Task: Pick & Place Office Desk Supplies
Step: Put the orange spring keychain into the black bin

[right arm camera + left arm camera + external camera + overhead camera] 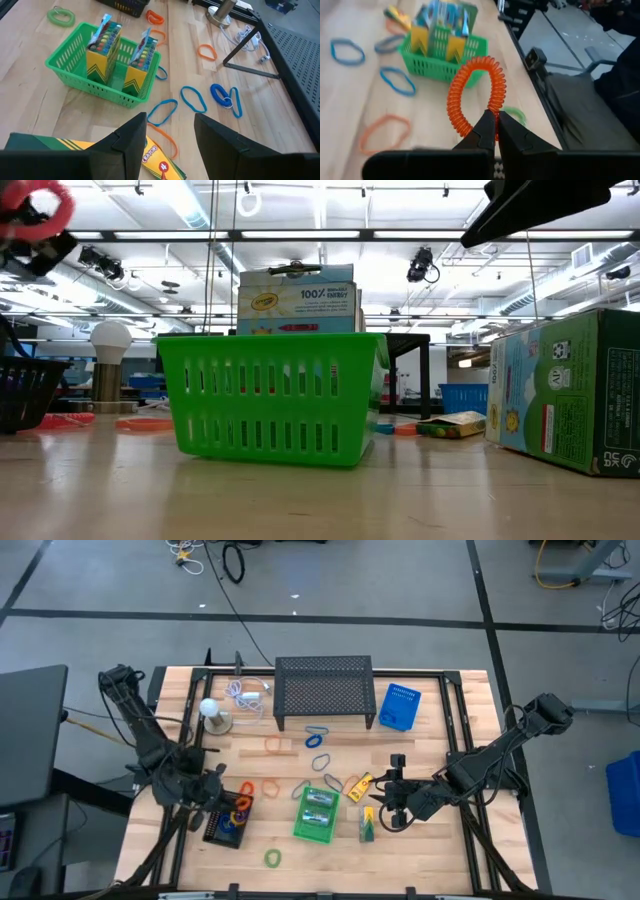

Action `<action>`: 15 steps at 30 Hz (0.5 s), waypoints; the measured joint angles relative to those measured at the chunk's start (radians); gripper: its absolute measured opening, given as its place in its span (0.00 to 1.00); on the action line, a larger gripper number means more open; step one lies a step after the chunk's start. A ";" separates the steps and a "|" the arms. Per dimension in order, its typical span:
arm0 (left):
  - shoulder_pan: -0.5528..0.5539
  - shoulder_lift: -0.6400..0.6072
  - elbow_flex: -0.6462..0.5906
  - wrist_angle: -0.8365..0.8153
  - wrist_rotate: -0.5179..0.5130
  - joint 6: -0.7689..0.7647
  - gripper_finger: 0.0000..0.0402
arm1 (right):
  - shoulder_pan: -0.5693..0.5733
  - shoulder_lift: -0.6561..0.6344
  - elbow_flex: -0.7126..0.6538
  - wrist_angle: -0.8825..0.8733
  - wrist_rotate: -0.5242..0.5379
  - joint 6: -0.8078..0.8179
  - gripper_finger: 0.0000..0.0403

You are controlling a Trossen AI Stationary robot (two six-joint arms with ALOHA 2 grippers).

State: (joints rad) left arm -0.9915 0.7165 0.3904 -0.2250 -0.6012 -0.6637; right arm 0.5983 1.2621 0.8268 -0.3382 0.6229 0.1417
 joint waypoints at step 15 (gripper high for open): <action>-0.081 0.178 0.000 -0.158 0.090 -0.398 0.02 | 0.000 0.000 0.000 0.006 0.000 0.018 0.44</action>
State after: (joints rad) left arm -1.0723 0.8944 0.3908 -0.3827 -0.5115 -1.0621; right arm 0.5983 1.2621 0.8268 -0.3325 0.6226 0.1600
